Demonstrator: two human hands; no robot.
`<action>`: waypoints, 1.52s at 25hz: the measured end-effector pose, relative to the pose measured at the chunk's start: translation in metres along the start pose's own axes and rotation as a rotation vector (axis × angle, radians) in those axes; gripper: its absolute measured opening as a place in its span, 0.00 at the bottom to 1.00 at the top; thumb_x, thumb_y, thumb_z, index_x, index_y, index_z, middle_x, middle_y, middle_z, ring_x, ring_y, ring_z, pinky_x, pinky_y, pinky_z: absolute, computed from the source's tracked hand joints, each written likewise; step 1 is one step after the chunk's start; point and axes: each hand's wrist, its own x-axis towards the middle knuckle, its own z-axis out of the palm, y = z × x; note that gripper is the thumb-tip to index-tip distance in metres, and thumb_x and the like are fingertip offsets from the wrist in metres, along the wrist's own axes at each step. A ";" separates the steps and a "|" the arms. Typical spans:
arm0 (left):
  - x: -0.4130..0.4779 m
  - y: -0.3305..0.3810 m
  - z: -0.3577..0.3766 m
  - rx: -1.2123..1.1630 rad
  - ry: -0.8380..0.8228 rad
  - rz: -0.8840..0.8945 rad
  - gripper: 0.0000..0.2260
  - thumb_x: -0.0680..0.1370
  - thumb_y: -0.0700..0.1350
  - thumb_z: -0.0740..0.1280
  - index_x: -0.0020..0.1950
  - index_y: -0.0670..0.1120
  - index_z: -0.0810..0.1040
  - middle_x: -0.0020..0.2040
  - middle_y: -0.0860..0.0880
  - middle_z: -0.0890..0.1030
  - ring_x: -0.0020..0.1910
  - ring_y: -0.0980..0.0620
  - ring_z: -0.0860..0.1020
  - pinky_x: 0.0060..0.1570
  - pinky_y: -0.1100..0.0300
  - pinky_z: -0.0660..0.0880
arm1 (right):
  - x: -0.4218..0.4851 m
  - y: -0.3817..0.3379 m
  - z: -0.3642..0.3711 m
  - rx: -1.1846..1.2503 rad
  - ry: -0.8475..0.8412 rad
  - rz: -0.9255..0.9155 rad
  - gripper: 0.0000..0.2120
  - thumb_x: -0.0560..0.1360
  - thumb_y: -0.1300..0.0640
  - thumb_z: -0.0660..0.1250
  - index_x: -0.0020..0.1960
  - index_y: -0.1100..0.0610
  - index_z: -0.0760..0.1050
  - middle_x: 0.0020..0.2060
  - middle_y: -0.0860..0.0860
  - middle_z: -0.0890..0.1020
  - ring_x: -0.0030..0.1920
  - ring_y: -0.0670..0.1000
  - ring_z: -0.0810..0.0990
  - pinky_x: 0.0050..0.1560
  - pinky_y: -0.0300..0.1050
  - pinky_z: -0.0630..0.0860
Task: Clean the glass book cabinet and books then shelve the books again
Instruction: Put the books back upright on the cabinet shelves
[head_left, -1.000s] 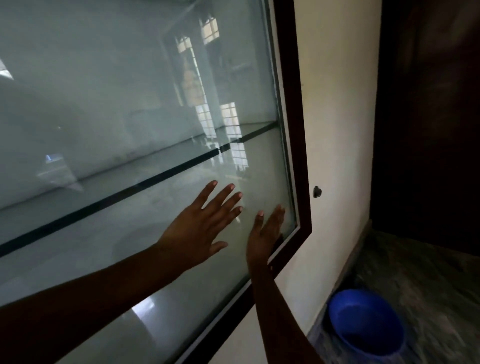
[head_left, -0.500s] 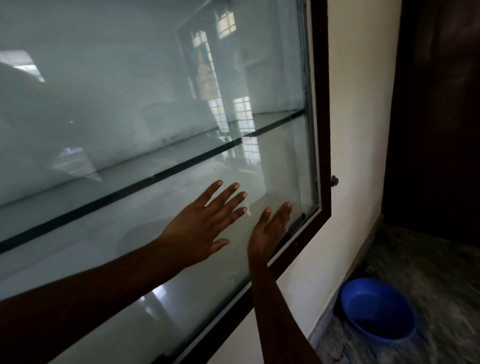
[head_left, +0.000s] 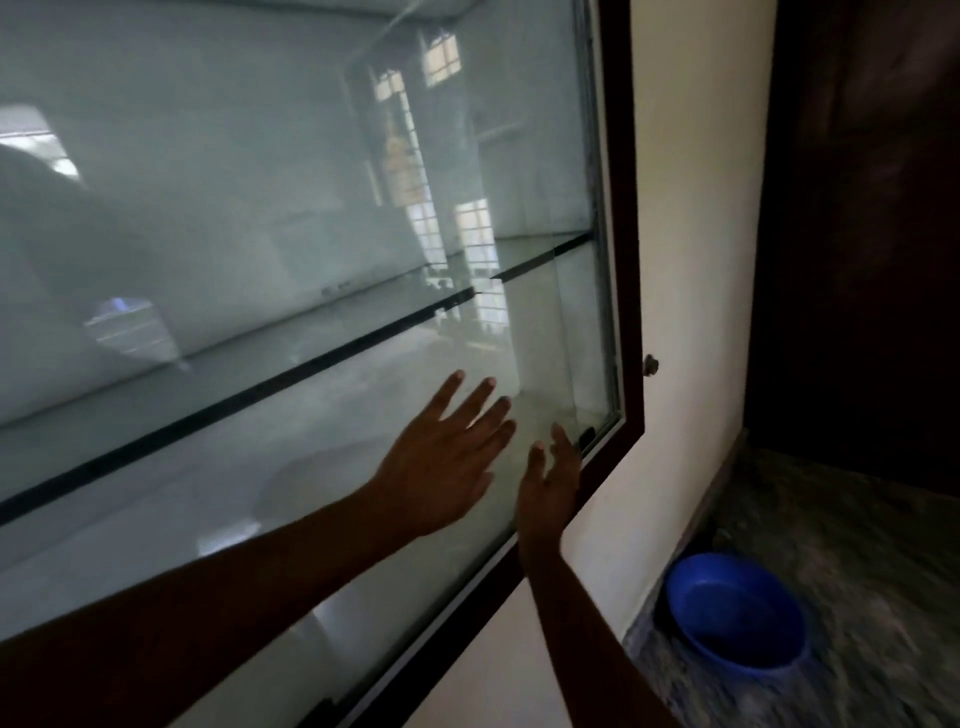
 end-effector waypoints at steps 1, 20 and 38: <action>0.027 0.001 0.007 0.011 -0.027 0.038 0.23 0.71 0.54 0.67 0.62 0.43 0.78 0.64 0.42 0.76 0.67 0.40 0.71 0.68 0.39 0.57 | 0.023 0.009 -0.011 -0.001 -0.038 0.039 0.21 0.77 0.55 0.60 0.68 0.62 0.68 0.64 0.57 0.71 0.66 0.54 0.68 0.68 0.44 0.62; 0.087 0.020 0.053 0.163 -0.018 -0.013 0.22 0.80 0.50 0.56 0.73 0.42 0.64 0.72 0.43 0.67 0.74 0.41 0.58 0.69 0.43 0.41 | 0.034 0.025 -0.032 -0.055 -0.359 0.050 0.18 0.77 0.65 0.61 0.67 0.60 0.68 0.63 0.56 0.71 0.64 0.51 0.69 0.68 0.47 0.66; 0.145 0.016 0.032 0.083 0.060 -0.039 0.23 0.80 0.51 0.52 0.73 0.44 0.65 0.73 0.42 0.64 0.74 0.43 0.59 0.73 0.41 0.46 | 0.105 0.026 -0.032 0.080 -0.260 0.010 0.20 0.81 0.59 0.56 0.72 0.57 0.62 0.70 0.51 0.67 0.70 0.49 0.65 0.71 0.43 0.59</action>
